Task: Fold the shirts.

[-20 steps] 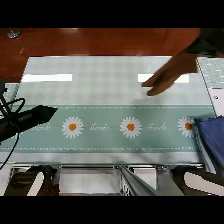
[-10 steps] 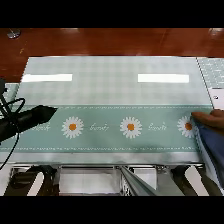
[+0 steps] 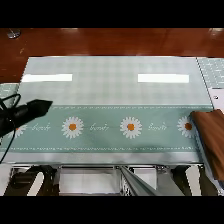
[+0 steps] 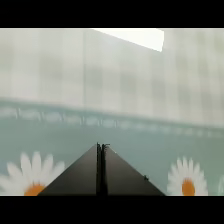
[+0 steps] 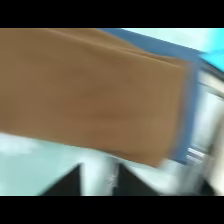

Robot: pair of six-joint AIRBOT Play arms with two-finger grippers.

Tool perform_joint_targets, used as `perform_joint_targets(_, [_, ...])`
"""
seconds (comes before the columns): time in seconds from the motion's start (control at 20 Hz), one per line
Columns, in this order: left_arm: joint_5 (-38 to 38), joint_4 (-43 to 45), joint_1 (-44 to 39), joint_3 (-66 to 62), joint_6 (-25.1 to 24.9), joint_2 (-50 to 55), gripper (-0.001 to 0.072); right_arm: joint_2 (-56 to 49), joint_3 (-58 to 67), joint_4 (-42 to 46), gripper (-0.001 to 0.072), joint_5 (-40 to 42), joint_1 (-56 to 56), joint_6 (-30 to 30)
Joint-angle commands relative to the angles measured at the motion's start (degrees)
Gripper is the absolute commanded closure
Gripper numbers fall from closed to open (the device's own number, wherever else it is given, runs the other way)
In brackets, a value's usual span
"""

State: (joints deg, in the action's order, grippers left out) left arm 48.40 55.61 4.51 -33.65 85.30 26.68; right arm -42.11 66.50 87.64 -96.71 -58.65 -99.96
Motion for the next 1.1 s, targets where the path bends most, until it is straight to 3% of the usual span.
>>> perform_joint_targets(0.0, [-9.4,-0.42,0.81,-8.22,-1.77,6.08,0.0674,-4.13,2.23,-44.85,0.0689,16.24,3.15,3.23])
perform_joint_targets(0.05, [-8.33,-2.01,0.28,-13.77,-3.19,10.69,0.0674,-5.51,2.56,-54.31,0.0689,22.6,8.57,5.9])
perform_joint_targets(0.1, [-5.64,-4.02,-1.11,-20.79,-5.35,16.37,0.0674,-7.08,3.28,-58.45,0.0689,28.61,16.65,11.15])
perform_joint_targets(0.15, [-1.79,-4.68,-3.28,-27.89,-6.8,21.81,0.0674,-8.76,4.15,-55.78,0.0689,33.0,25.64,13.97])
perform_joint_targets(0.2, [2.25,-4.11,-6.08,-35.19,-8.35,27.15,0.0675,-11.13,4.61,-46.64,0.0689,36.17,35.82,15.34])
perform_joint_targets(0.3, [5.7,1.88,-11.82,-42.07,-8.28,33.48,0.0675,-17.7,3.72,-21.03,0.0689,35.93,53.75,7.61])
perform_joint_targets(0.45, [8.59,18.58,-15.63,-35.17,2.36,37.11,0.0674,-29.44,1.84,0.2,0.0689,31.95,69.31,2.16])
perform_joint_targets(0.65, [10.95,21.99,-13.27,-25.24,8.15,38.82,0.0673,-39.5,1.75,2.78,0.0689,29.05,72.04,-2.03])
perform_joint_targets(1.05, [10.58,21.99,-13.4,-24.85,7.82,38.93,0.0673,-39.93,1.75,2.78,0.0689,29.62,72.04,-3.15])
